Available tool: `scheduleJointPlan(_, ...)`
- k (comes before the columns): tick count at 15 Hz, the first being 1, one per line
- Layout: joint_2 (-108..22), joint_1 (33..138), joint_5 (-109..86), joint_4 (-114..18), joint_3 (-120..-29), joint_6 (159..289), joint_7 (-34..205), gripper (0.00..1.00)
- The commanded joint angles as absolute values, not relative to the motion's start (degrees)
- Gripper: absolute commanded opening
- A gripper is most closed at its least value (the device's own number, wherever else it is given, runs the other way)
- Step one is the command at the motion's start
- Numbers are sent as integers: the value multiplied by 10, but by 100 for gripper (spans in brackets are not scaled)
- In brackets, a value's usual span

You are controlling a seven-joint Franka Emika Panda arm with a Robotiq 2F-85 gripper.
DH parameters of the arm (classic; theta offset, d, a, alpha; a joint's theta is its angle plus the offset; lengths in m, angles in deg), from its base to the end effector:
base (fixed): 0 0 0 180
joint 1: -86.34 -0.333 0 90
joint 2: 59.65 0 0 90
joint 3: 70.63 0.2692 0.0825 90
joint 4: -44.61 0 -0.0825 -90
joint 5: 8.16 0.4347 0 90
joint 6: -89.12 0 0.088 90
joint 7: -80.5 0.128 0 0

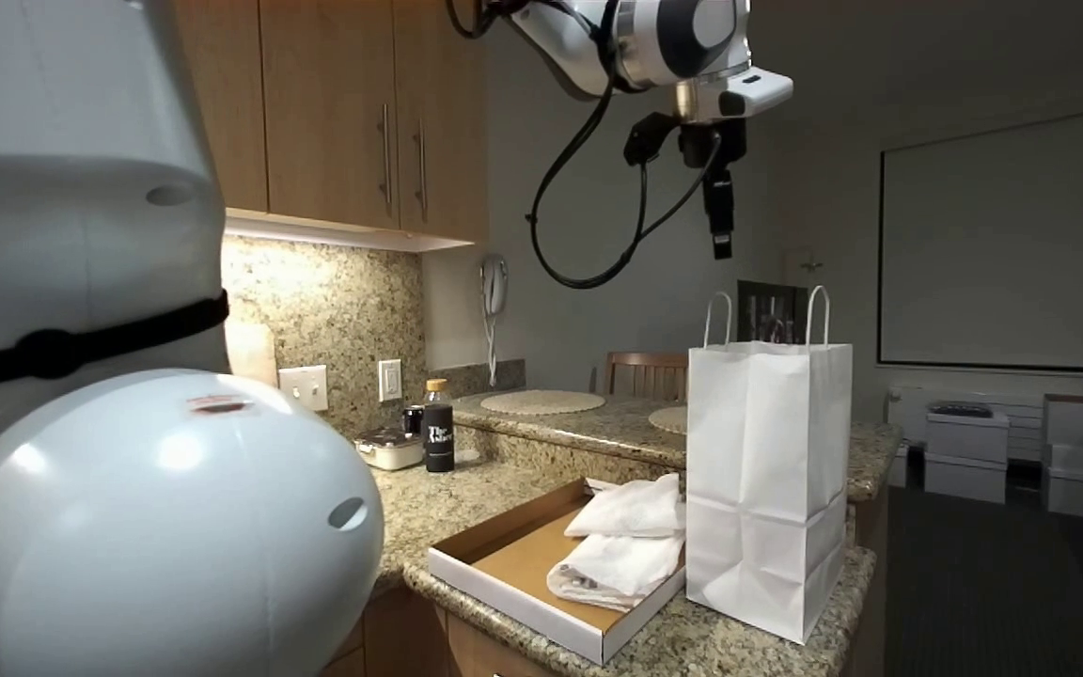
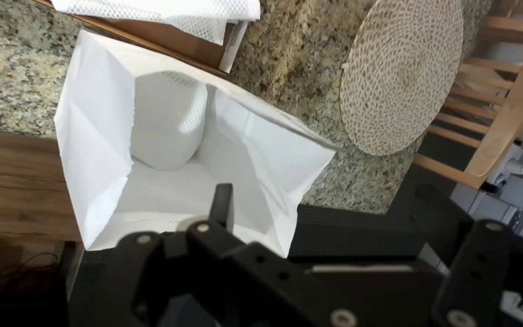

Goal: Put the white towels inside the white paper bag

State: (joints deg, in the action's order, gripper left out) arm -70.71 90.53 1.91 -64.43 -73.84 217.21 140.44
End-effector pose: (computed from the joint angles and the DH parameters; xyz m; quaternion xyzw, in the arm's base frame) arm 0.6075 -0.0726 0.5684 -0.7807 0.5624 -0.1936 0.1915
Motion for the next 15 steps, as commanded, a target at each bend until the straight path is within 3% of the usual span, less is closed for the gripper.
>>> scheduleJointPlan(1, -765, 889, -26, -689, -698, 2145, 1373, 100)
scheduleJointPlan(8, -769, 848, -136, -721, -599, 2113, 1368, 100)
scheduleJointPlan(15, -676, 802, -232, -704, -539, 2068, 1351, 100)
